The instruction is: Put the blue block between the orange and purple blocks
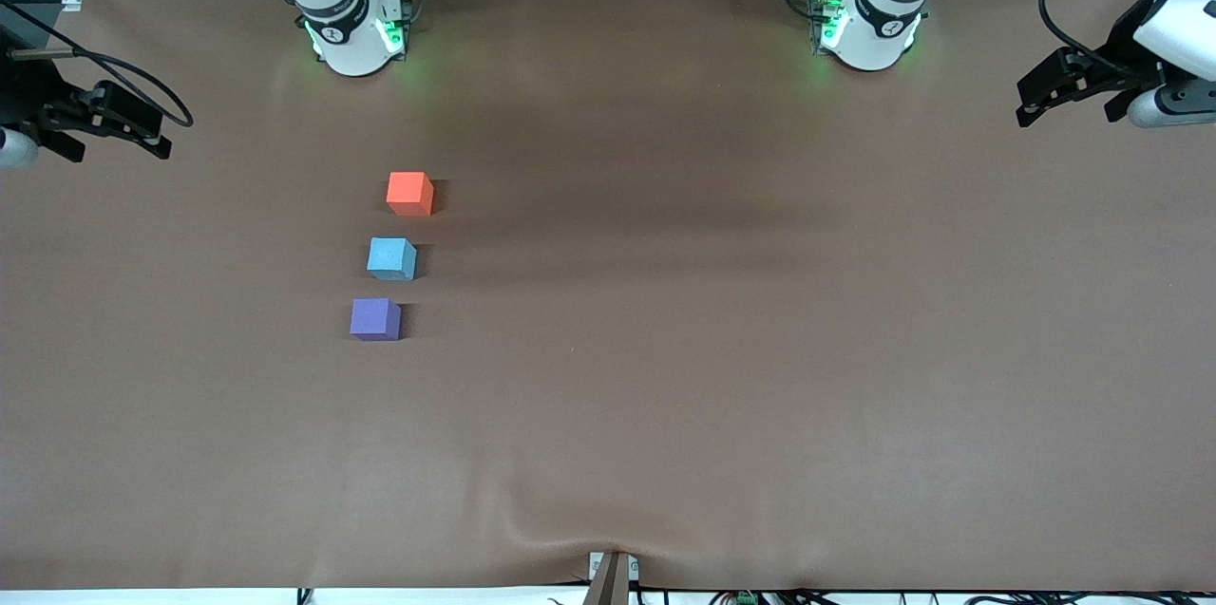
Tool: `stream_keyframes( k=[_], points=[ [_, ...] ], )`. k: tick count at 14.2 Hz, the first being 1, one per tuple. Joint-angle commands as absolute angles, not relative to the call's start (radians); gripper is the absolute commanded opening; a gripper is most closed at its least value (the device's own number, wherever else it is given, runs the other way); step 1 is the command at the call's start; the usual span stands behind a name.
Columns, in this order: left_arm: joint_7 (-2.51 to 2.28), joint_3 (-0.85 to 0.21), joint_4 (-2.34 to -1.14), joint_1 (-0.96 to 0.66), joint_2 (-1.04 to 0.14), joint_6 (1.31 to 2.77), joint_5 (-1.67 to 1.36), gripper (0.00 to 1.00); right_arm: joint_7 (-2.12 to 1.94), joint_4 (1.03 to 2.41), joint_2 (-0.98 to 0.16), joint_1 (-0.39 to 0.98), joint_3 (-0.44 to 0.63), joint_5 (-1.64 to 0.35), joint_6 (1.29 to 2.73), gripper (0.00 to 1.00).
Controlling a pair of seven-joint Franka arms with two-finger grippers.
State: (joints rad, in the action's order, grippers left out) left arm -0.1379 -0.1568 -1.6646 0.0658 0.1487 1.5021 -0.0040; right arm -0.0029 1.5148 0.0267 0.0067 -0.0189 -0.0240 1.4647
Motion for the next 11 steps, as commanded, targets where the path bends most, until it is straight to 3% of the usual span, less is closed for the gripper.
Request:
stream_keyframes(
  k=[1,5,11],
  points=[
    [-0.118,-0.156,-1.66,0.074,0.167,1.499,-0.018,1.0,-0.028,1.539,0.052,0.003,-0.012,-0.014,1.456,1.0],
    [-0.103,-0.158,-1.626,0.071,0.156,1.468,-0.021,1.0,-0.037,1.451,0.014,-0.006,-0.011,-0.015,1.421,1.0],
    [-0.103,-0.152,-1.628,0.075,0.156,1.462,-0.047,1.0,-0.044,1.454,0.015,-0.003,-0.009,-0.017,1.411,1.0]
  ],
)
